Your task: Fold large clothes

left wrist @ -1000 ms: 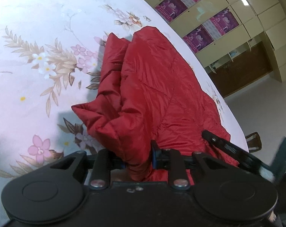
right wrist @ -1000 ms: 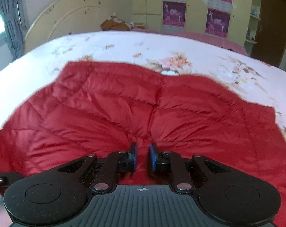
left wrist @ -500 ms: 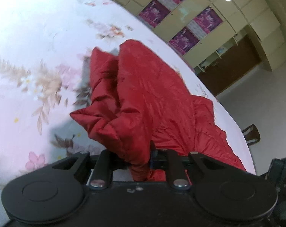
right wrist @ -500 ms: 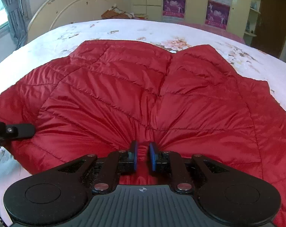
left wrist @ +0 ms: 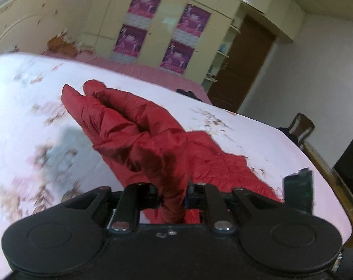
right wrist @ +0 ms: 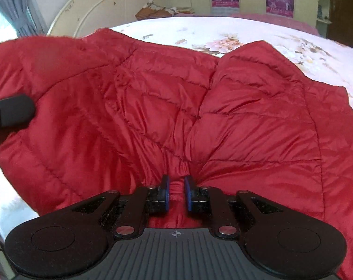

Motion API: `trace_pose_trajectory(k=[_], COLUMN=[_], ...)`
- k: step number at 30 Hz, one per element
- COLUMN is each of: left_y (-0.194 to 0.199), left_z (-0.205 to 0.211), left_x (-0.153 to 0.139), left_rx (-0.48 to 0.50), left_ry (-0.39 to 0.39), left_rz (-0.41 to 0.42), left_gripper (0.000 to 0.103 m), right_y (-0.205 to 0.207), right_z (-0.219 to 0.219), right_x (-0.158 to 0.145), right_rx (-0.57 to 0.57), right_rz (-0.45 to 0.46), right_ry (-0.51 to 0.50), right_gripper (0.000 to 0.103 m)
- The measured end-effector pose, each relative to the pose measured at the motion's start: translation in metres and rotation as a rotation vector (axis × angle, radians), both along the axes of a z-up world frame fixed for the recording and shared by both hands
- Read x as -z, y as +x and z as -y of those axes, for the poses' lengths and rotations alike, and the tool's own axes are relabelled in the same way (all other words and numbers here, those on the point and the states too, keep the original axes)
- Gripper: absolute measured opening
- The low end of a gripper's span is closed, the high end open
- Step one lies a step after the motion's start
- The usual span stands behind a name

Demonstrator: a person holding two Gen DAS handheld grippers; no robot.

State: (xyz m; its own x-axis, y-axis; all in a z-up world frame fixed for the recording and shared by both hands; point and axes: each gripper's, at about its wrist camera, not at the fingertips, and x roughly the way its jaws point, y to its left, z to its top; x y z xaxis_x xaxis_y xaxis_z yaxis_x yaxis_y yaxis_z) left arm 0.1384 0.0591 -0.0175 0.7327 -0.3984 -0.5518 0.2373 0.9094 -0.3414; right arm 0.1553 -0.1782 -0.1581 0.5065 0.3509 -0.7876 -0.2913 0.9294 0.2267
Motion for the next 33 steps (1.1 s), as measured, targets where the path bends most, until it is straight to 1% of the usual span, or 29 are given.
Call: trace_pose_trajectory(k=[2, 4, 6, 8, 11, 13, 16, 19, 24, 27, 30, 32, 33], left_y=[-0.001, -0.003, -0.005, -0.006, -0.007, -0.007, -0.006, -0.004, -0.003, -0.004, -0.004, -0.003, -0.003], left_z=[0.013, 0.028, 0.043, 0.057, 0.079, 0.094, 0.117, 0.145, 0.189, 0.206, 0.209, 0.206, 0.206], left_x=[-0.007, -0.011, -0.013, -0.013, -0.012, -0.007, 0.003, 0.016, 0.048, 0.065, 0.069, 0.064, 0.061], left_rx=[0.014, 0.038, 0.070, 0.101, 0.151, 0.181, 0.234, 0.297, 0.399, 0.424, 0.426, 0.438, 0.449], left_ry=[0.015, 0.041, 0.064, 0.078, 0.097, 0.103, 0.114, 0.126, 0.187, 0.243, 0.257, 0.242, 0.235], left_rz=[0.014, 0.031, 0.050, 0.063, 0.076, 0.075, 0.069, 0.054, 0.022, 0.011, -0.004, -0.004, -0.006], left_gripper=[0.016, 0.016, 0.016, 0.016, 0.016, 0.016, 0.016, 0.016, 0.016, 0.016, 0.022, 0.037, 0.043], right_y=[-0.016, -0.033, -0.051, -0.070, -0.094, -0.101, -0.098, -0.091, -0.091, -0.096, -0.106, -0.114, -0.118], right_z=[0.021, 0.044, 0.070, 0.098, 0.125, 0.138, 0.151, 0.152, 0.167, 0.177, 0.189, 0.199, 0.205], right_x=[-0.020, -0.035, -0.042, -0.044, -0.039, -0.032, -0.015, -0.007, -0.004, -0.009, -0.019, -0.029, -0.034], right_rx=[0.013, 0.028, 0.061, 0.116, 0.180, 0.221, 0.265, 0.276, 0.288, 0.301, 0.323, 0.340, 0.347], right_rz=[0.054, 0.085, 0.099, 0.102, 0.093, 0.076, 0.036, 0.030, 0.014, 0.015, 0.019, 0.024, 0.030], right_ry=[-0.001, -0.016, -0.044, -0.085, -0.128, -0.130, -0.079, -0.042, 0.040, 0.076, 0.089, 0.095, 0.104], right_gripper=[0.015, 0.015, 0.015, 0.016, 0.016, 0.016, 0.016, 0.015, 0.015, 0.015, 0.016, 0.016, 0.016])
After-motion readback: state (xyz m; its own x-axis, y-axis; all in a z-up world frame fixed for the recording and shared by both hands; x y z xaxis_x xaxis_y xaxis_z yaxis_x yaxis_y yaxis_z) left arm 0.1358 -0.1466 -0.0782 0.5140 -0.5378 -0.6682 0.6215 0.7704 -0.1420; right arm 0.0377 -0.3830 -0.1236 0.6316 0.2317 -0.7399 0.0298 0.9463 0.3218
